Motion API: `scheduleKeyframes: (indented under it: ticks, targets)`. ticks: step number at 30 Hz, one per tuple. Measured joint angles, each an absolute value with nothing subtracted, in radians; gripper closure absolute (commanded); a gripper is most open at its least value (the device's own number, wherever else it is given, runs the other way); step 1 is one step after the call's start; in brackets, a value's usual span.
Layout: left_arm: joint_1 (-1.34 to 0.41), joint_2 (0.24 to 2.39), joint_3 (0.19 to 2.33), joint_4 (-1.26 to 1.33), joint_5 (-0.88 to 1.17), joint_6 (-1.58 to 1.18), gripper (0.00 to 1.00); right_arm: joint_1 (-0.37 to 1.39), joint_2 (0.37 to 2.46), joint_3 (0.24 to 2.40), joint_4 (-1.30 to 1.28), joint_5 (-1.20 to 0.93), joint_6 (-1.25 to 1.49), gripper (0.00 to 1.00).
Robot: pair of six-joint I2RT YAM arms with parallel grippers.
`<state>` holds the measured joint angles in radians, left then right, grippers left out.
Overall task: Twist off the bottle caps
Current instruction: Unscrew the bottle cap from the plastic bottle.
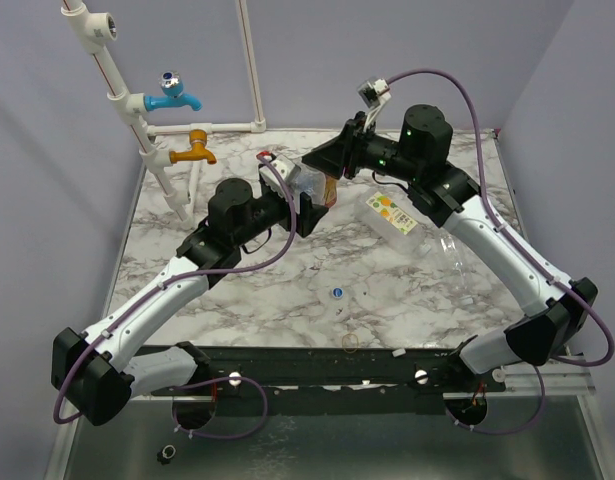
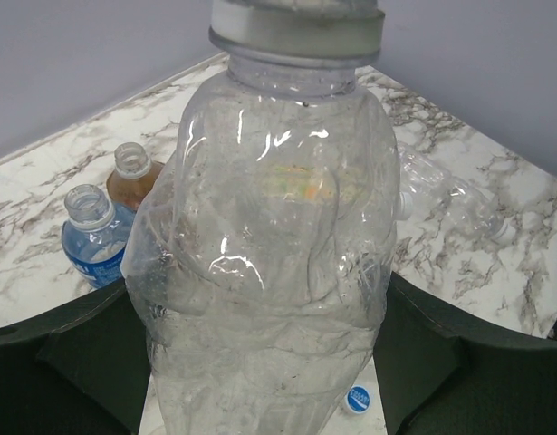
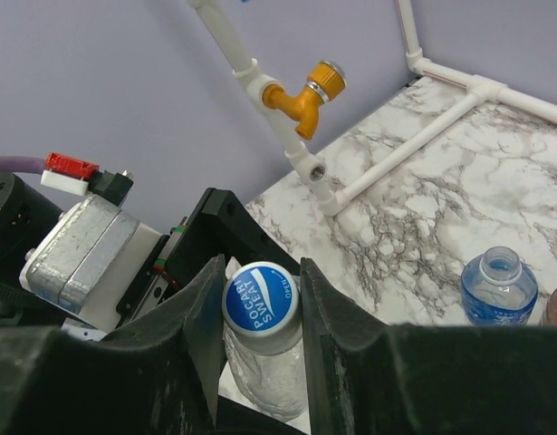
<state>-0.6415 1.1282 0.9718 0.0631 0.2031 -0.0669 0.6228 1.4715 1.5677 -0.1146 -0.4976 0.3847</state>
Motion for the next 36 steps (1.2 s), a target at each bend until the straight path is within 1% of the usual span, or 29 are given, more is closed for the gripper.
scheduleKeyframes:
  ticks: [1, 4, 7, 10, 15, 17, 20, 21, 22, 23, 26, 28, 30, 32, 35, 36]
  targets:
    - [-0.641, 1.128, 0.972, 0.063, 0.213, -0.068, 1.00, 0.623, 1.471, 1.568, -0.115, -0.498, 0.380, 0.99]
    - [-0.635, 1.127, 0.973, 0.064, 0.262, -0.075, 1.00, 0.623, 1.460, 1.567, -0.117, -0.513, 0.360, 0.99]
    - [-0.627, 1.121, 0.975, 0.071, 0.390, -0.101, 1.00, 0.622, 1.419, 1.540, -0.111, -0.583, 0.333, 0.99]
    - [-0.626, 1.117, 0.991, 0.084, 0.576, -0.136, 1.00, 0.614, 1.359, 1.508, -0.090, -0.701, 0.308, 0.99]
    - [-0.633, 1.111, 1.023, 0.105, 0.839, -0.177, 1.00, 0.600, 1.267, 1.456, -0.006, -0.955, 0.298, 0.99]
    - [-0.641, 1.106, 1.029, 0.113, 0.927, -0.189, 1.00, 0.600, 1.254, 1.451, 0.021, -1.048, 0.300, 1.00]
    - [-0.642, 1.104, 1.033, 0.114, 0.999, -0.206, 1.00, 0.598, 1.251, 1.448, 0.048, -1.122, 0.305, 0.99]
    - [-0.642, 1.104, 1.033, 0.112, 1.011, -0.210, 1.00, 0.595, 1.251, 1.446, 0.052, -1.139, 0.305, 0.95]
    - [-0.642, 1.104, 1.033, 0.110, 1.016, -0.212, 1.00, 0.591, 1.251, 1.444, 0.052, -1.148, 0.305, 0.80]
    - [-0.641, 1.104, 1.033, 0.106, 1.020, -0.214, 1.00, 0.590, 1.251, 1.444, 0.051, -1.152, 0.305, 0.68]
    - [-0.641, 1.104, 1.033, 0.094, 1.012, -0.210, 1.00, 0.588, 1.245, 1.446, 0.013, -1.095, 0.284, 0.22]
    - [-0.640, 1.104, 1.033, 0.072, 0.963, -0.195, 1.00, 0.591, 1.240, 1.456, -0.025, -0.984, 0.276, 0.10]
    - [-0.637, 1.104, 1.033, 0.058, 0.881, -0.173, 1.00, 0.589, 1.241, 1.485, -0.058, -0.841, 0.270, 0.07]
    - [-0.637, 1.104, 1.033, 0.052, 0.801, -0.153, 1.00, 0.588, 1.245, 1.509, -0.074, -0.728, 0.273, 0.06]
    - [-0.636, 1.108, 1.033, 0.041, 0.628, -0.116, 1.00, 0.585, 1.258, 1.542, -0.097, -0.594, 0.281, 0.10]
    - [-0.636, 1.110, 1.033, 0.039, 0.598, -0.109, 1.00, 0.585, 1.267, 1.554, -0.108, -0.567, 0.285, 0.12]
